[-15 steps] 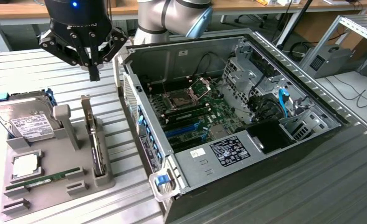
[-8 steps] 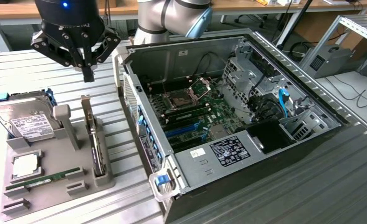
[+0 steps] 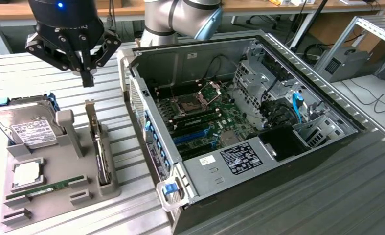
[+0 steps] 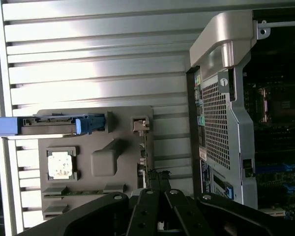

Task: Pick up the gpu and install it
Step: 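Reach for the gpu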

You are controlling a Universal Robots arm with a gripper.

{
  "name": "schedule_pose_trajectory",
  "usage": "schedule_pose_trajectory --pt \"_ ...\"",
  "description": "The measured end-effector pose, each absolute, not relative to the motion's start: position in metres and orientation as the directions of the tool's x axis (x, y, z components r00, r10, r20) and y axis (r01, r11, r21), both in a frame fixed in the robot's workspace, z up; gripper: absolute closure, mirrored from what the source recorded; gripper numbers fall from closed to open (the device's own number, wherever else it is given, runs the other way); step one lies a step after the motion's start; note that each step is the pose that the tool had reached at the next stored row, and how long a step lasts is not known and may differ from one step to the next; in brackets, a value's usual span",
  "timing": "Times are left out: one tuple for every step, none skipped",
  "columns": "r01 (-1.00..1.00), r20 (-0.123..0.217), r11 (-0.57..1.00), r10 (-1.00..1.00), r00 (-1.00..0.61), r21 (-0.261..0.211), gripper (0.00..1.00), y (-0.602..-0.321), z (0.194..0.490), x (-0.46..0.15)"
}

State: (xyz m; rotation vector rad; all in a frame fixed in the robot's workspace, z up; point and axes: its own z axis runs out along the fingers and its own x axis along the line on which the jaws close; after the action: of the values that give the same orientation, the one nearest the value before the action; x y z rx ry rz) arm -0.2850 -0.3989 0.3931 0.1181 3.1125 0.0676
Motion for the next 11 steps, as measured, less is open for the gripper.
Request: schedule_pose_trajectory --pt "0.075 -0.024 0.996 0.076 -0.997 0.044 0.89 -0.3989 0.393 -0.2861" --pt "0.075 -0.024 0.996 0.076 -0.997 0.044 0.89 -0.3989 0.393 -0.287" --pt "0.075 -0.024 0.996 0.076 -0.997 0.044 0.89 -0.3989 0.393 -0.2876" --pt "0.075 -0.025 0.996 0.076 -0.997 0.044 0.89 -0.399 0.393 -0.2882" --pt "0.075 -0.024 0.996 0.076 -0.997 0.044 0.89 -0.3989 0.393 -0.2885" --pt "0.075 -0.024 0.996 0.076 -0.997 0.044 0.89 -0.3989 0.393 -0.2886" --pt "0.075 -0.024 0.996 0.076 -0.997 0.044 0.89 -0.3989 0.3931 -0.2887" --pt "0.075 -0.024 0.996 0.076 -0.997 0.044 0.89 -0.3989 0.3931 -0.2888" --pt "0.075 -0.024 0.996 0.076 -0.997 0.044 0.89 -0.3989 0.393 -0.2889" --pt "0.075 -0.024 0.996 0.076 -0.997 0.044 0.89 -0.3989 0.3931 -0.2889" --pt "0.075 -0.024 0.996 0.076 -0.997 0.044 0.89 -0.3989 0.393 -0.2889"
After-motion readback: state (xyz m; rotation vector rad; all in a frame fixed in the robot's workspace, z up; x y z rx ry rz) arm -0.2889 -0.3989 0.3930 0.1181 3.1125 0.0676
